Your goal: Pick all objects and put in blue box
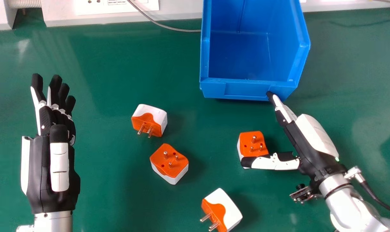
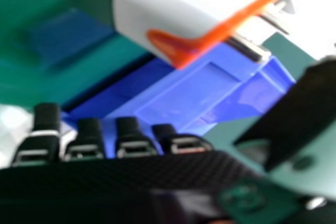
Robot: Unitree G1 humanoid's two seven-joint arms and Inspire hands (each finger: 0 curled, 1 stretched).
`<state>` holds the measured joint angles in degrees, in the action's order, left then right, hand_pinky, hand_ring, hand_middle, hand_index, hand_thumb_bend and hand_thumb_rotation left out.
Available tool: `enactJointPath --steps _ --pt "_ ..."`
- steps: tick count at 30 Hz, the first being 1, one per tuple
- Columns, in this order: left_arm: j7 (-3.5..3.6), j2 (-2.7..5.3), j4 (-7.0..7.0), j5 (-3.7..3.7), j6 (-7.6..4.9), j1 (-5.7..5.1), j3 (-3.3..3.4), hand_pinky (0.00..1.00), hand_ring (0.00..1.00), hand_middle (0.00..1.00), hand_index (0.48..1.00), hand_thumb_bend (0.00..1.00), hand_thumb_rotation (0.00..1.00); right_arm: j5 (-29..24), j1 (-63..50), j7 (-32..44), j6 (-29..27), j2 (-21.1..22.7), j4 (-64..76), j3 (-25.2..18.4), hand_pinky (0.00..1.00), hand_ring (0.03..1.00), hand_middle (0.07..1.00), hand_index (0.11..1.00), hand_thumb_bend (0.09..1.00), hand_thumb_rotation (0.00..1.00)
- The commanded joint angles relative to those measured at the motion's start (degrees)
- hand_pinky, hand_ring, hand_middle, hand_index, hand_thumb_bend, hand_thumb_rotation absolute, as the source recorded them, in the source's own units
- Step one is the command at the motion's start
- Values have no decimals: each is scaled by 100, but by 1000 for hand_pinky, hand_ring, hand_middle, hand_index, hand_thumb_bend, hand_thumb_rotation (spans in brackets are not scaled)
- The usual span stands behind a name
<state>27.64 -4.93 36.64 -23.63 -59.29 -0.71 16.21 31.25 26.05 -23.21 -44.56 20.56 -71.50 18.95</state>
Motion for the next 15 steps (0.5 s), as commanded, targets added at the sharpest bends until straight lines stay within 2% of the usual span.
enactJointPath --steps 1,9,15 --pt "27 33 -51 -32 -119 33 16 1000 1000 1000 1000 719 901 183 -53 296 233 -192 -142 236 855 976 1000 1000 1000 614" --pt "63 51 -66 -74 -92 15 4 1000 1000 1000 1000 699 905 197 -110 129 173 -190 -74 411 862 977 1000 1000 1000 595" --pt "31 100 -183 -74 -51 -38 -10 1000 1000 1000 1000 695 906 217 -233 55 146 -325 -57 521 855 974 1000 1000 1000 579"
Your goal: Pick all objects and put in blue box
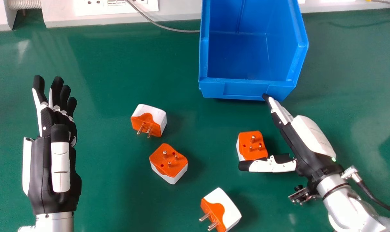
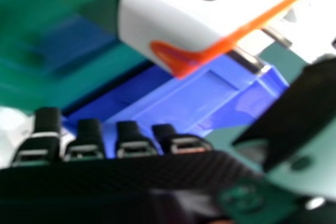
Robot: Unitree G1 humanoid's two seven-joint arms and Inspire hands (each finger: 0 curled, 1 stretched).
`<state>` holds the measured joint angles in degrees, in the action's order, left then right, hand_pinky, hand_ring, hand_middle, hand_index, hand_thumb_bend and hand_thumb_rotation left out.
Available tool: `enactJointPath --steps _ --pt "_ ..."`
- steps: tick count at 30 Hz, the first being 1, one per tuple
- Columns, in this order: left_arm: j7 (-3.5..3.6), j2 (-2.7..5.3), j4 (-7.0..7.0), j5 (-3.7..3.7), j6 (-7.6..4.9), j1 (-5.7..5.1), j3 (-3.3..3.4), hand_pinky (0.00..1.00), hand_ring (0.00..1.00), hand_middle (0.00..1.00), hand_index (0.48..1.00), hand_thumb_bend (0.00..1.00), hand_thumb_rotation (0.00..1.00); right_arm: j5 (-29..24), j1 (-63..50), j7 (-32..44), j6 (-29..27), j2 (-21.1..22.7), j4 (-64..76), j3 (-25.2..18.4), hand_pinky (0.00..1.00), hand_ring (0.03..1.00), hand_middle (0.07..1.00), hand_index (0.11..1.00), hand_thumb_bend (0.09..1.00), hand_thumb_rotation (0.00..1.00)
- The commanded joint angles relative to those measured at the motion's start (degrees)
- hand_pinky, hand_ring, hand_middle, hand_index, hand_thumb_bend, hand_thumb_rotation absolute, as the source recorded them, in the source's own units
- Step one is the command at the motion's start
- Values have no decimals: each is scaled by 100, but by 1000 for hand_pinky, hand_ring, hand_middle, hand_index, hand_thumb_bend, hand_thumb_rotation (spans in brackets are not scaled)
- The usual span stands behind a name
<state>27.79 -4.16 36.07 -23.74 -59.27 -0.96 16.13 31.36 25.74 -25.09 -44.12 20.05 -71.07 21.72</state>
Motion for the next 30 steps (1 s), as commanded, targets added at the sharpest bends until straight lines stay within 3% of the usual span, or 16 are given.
enactJointPath --steps 1,8,10,16,30 --pt "18 34 -140 -64 -54 -21 -5 1000 1000 1000 1000 694 907 221 -215 240 119 -296 -99 269 853 973 1000 1000 1000 577" --pt "57 79 -225 -102 -22 -46 -34 1000 1000 1000 1000 684 909 194 -273 384 3 -359 -24 377 845 972 1000 1000 1000 572" --pt "91 76 -200 -139 -22 -37 -32 1000 1000 1000 1000 682 909 206 -267 403 -45 -370 1 416 844 972 1000 1000 1000 570" --pt "127 77 -183 -160 -7 -10 -19 1000 1000 1000 1000 679 910 204 -244 416 -166 -436 46 489 842 971 1000 1000 1000 564" --pt "30 135 -145 -54 -65 14 -16 1000 1000 1000 1000 679 911 92 -250 413 -472 -588 146 616 815 959 1000 1000 1000 564"
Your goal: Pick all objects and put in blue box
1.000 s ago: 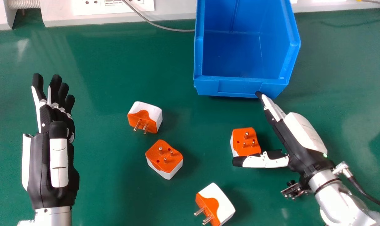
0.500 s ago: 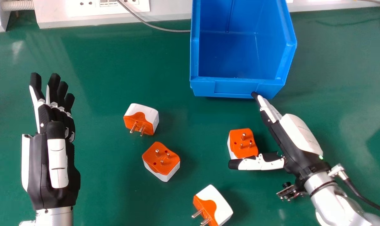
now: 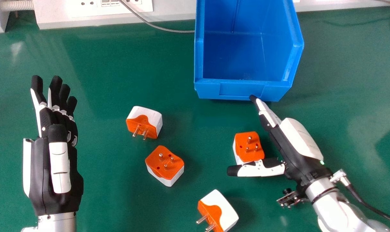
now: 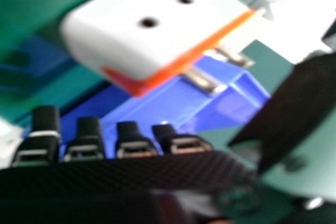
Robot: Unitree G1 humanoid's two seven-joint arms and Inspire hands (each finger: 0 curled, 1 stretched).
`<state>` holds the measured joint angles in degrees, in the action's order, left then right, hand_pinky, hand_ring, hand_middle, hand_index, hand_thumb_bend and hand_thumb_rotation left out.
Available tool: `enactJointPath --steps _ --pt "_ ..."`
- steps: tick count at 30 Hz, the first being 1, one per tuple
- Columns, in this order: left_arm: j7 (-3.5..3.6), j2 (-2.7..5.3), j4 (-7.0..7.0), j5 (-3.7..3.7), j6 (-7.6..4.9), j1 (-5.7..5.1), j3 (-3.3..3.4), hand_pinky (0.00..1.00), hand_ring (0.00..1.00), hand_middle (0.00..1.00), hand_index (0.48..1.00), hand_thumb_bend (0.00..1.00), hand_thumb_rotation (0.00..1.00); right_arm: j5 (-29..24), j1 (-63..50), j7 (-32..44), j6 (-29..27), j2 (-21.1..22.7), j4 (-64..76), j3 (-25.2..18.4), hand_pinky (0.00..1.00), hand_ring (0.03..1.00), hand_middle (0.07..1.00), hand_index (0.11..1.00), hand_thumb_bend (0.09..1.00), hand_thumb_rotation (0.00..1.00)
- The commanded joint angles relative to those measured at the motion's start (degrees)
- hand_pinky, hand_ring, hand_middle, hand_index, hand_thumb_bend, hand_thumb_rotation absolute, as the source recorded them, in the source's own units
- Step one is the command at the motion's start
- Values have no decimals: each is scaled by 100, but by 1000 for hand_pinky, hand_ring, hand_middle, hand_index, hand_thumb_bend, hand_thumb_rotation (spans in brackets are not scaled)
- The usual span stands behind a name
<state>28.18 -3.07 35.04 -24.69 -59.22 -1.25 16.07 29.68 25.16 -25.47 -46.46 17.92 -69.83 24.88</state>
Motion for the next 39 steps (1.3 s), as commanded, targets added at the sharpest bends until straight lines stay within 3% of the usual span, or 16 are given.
enactJointPath --steps 1,17,23,36,39 --pt "-10 30 -41 43 -73 42 -13 1000 1000 1000 1000 679 911 256 -202 446 -252 -381 29 310 817 959 1000 1000 1000 563" --pt "-42 54 -126 44 -67 -6 -43 1000 1000 1000 1000 663 918 191 -249 525 -248 -405 30 311 822 955 1000 1000 1000 540" --pt "-6 22 -126 -10 -50 -17 -21 1000 1000 1000 1000 656 920 356 -146 391 51 -272 -40 400 819 954 1000 1000 1000 513" --pt "0 30 -225 -17 -19 -67 -47 1000 1000 1000 1000 646 923 683 18 164 1003 -233 -212 743 850 973 1000 1000 1000 509" --pt "25 29 -173 -35 -29 -45 -43 1000 1000 1000 1000 632 925 756 61 151 1142 -189 -216 784 860 979 1000 1000 1000 506"
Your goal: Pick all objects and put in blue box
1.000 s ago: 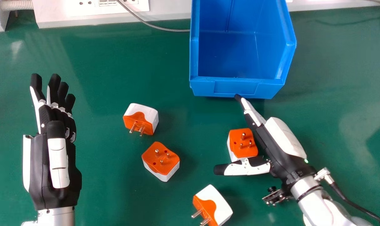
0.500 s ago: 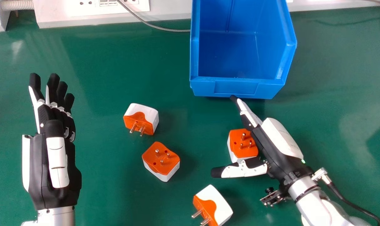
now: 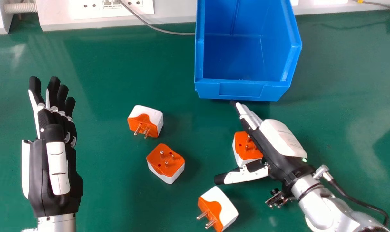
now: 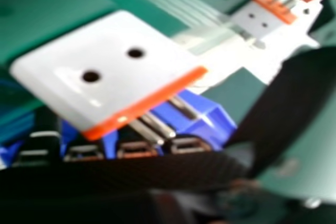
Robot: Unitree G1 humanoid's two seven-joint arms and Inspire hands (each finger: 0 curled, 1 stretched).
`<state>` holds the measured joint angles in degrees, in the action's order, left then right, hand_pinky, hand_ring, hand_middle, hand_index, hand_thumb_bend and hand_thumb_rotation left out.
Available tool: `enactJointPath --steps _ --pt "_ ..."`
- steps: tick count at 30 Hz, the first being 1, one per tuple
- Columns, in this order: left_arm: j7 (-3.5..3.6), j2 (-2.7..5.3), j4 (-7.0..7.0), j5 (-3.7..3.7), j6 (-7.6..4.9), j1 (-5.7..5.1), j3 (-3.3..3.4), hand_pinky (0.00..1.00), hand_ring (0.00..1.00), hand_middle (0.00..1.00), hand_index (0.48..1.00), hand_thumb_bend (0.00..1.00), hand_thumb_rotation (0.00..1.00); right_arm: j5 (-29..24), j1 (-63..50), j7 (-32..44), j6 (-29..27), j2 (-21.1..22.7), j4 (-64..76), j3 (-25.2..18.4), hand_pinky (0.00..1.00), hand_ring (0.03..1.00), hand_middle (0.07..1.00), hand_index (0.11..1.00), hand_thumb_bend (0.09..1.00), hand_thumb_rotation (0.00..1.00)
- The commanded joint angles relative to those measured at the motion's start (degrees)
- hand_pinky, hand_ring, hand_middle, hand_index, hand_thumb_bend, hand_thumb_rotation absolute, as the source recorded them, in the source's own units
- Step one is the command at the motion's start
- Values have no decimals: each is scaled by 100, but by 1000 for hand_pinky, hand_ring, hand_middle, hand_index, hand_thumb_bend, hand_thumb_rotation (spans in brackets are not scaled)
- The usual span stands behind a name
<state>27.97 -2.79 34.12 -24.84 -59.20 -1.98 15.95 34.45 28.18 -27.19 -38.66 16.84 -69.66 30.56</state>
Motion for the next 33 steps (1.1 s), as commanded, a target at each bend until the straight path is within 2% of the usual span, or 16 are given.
enactJointPath --steps 1,5,9,13,14,18,19,23,30,31,32,33 --pt "62 -3 -64 -34 -31 35 -26 1000 1000 1000 1000 630 925 275 -229 346 389 -64 -241 212 858 980 1000 1000 1000 506" --pt "101 -8 -76 -69 -15 27 -9 1000 1000 1000 1000 623 924 204 -219 425 428 -44 -250 182 849 982 1000 1000 1000 494" --pt "137 -8 -92 -109 2 23 -7 1000 1000 1000 1000 610 922 139 -229 464 441 -40 -209 137 815 974 1000 1000 1000 440" --pt "163 -12 -52 -136 -3 44 -3 1000 1000 1000 1000 593 921 82 -212 550 456 -35 -197 86 710 907 975 986 1000 290" --pt "170 -15 -42 -142 1 48 0 1000 1000 1000 1000 593 921 92 -202 547 481 -30 -196 90 710 907 975 986 1000 290" --pt "200 -13 -7 -151 -8 60 17 1000 1000 1000 1000 586 919 181 -173 386 513 24 -183 134 653 848 932 954 983 163" --pt "208 -10 -1 -151 -13 62 20 1000 1000 1000 1000 586 919 196 -168 345 511 35 -181 137 653 848 932 954 983 163" --pt "209 -8 -19 -132 0 64 30 1000 1000 1000 1000 583 917 111 -159 356 436 59 -177 47 579 732 845 854 899 66" --pt "215 -15 -19 -140 31 67 34 1000 1000 1000 1000 580 915 35 -137 458 246 150 -150 -34 523 647 767 760 809 27" --pt "225 -23 -6 -150 36 77 39 1000 1000 1000 1000 580 914 31 -127 475 240 158 -151 -39 513 612 751 740 751 21" --pt "234 -30 4 -157 43 84 42 1000 1000 1000 1000 580 914 32 -115 480 238 164 -152 -39 513 612 751 740 751 21" --pt "233 -31 -3 -156 48 85 41 1000 1000 1000 1000 579 914 35 -108 474 227 173 -154 -36 489 591 737 720 695 17"
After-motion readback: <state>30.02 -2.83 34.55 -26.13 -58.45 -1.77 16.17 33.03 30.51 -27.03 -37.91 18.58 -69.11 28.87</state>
